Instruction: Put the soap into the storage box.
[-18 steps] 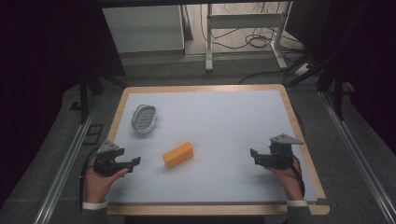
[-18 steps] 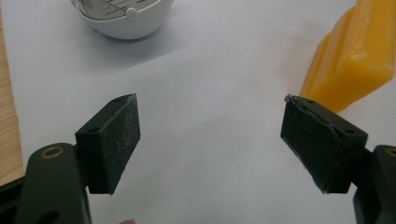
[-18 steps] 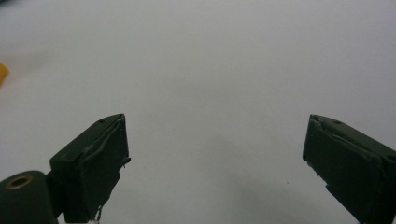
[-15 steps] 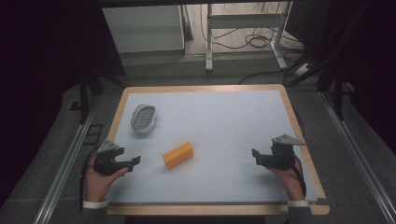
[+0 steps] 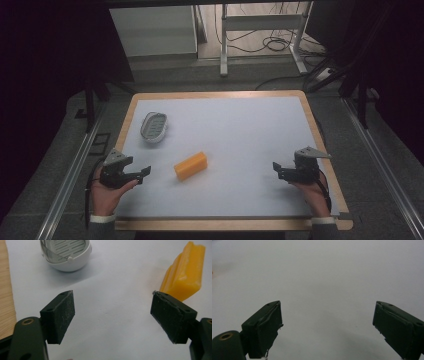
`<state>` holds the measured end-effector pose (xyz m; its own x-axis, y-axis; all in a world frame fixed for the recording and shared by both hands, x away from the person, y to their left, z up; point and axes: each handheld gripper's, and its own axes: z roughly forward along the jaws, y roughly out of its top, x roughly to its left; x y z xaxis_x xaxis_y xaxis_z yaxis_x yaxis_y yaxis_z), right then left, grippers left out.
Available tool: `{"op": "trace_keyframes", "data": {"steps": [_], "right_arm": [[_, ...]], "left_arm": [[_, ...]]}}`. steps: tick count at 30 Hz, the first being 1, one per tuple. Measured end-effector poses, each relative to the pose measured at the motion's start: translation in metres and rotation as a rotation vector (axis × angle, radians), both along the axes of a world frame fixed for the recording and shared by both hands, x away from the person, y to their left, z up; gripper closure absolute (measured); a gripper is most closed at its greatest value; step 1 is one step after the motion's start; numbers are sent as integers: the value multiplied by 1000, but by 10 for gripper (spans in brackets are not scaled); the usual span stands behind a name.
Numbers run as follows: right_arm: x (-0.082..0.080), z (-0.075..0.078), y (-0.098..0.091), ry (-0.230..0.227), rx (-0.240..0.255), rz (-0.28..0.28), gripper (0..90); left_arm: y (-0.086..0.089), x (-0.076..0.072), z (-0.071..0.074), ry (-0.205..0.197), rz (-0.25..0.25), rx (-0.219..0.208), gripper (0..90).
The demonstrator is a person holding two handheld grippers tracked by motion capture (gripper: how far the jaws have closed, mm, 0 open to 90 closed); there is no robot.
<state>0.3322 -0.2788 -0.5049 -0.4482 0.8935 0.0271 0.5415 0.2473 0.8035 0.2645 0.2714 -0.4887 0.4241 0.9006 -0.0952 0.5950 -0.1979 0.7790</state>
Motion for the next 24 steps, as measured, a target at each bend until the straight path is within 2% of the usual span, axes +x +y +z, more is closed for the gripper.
{"op": "trace_keyframes", "data": {"steps": [4, 8, 16, 19, 24], "right_arm": [[2, 2, -2, -17, -2, -1, 88], [7, 8, 2, -38, -10, -1, 91], [6, 12, 16, -47, -48, 24, 93], [3, 10, 14, -36, -49, 25, 94], [-2, 9, 4, -35, -45, -4, 94]], "left_arm": [[-2, -5, 6, -8, -4, 10, 197], [5, -11, 6, -3, 14, -7, 200], [10, -10, 4, 8, 22, -14, 205], [9, -10, 12, -8, 22, -16, 205], [6, -9, 21, -18, 12, -7, 204]]}}
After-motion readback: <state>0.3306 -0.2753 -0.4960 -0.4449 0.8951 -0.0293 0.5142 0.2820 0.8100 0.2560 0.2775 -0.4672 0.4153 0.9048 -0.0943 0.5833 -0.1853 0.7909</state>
